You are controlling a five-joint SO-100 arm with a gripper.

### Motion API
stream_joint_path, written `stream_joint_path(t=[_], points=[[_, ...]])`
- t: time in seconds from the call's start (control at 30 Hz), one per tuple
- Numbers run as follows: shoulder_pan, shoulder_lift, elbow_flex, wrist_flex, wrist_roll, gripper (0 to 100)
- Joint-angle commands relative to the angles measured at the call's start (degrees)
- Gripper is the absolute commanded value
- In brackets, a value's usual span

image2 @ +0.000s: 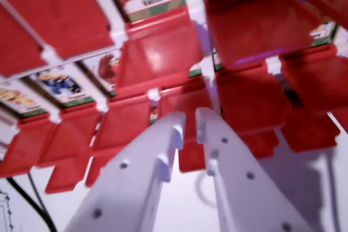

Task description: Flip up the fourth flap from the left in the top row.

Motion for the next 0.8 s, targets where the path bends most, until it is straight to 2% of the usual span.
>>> stream_joint_path(t=[0.0,0.77], points=[[0.3,1.7,-6.1,-2.5,0.3,2],[-0.6,-1.7,-7.7,-11.6,6.9,2]])
